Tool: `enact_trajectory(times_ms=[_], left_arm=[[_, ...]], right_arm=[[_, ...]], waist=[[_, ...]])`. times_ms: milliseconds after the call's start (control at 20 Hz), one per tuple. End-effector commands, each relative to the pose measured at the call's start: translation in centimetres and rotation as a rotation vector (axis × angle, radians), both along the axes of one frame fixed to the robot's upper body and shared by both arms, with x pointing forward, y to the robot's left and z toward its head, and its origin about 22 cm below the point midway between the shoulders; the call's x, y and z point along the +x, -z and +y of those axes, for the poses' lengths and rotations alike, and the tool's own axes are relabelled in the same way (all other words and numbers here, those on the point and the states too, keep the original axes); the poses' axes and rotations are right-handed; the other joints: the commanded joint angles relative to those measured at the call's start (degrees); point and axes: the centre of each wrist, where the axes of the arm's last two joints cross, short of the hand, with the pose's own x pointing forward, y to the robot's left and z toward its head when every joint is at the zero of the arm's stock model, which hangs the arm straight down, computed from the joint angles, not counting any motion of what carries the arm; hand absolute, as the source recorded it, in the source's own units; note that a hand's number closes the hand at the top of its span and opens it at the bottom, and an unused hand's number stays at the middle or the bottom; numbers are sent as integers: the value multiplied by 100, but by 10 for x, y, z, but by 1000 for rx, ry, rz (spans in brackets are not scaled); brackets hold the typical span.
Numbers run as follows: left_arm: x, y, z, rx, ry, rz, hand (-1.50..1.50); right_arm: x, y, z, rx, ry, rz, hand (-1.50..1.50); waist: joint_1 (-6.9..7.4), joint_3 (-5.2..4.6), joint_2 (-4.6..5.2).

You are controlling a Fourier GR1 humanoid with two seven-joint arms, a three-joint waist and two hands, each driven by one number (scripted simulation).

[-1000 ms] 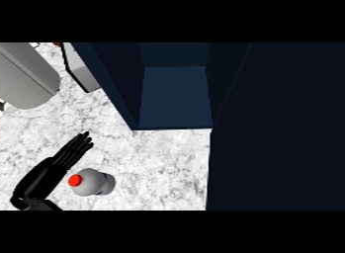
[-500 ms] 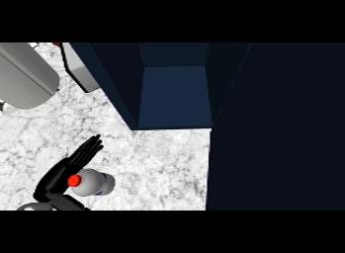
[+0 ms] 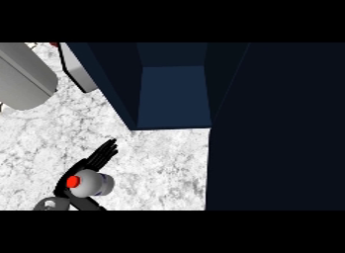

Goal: Pick up the bottled water, place it into the cabinet and close the cabinet

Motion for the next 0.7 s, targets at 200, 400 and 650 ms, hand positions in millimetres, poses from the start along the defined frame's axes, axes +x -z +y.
enact_trajectory(times_ms=[200,400,650], left_arm=[[-15,25,-1,-206,-4,-2,150],[1,20,-3,-269,30,23,150],[13,21,-24,-279,48,21,150]], right_arm=[[-9,-20,-4,15,7,-31,-150],[-2,-26,3,18,16,-33,-150],[-8,-19,4,13,2,-28,-150]], waist=[[19,3,-7],[84,-7,33],[-4,-3,0]])
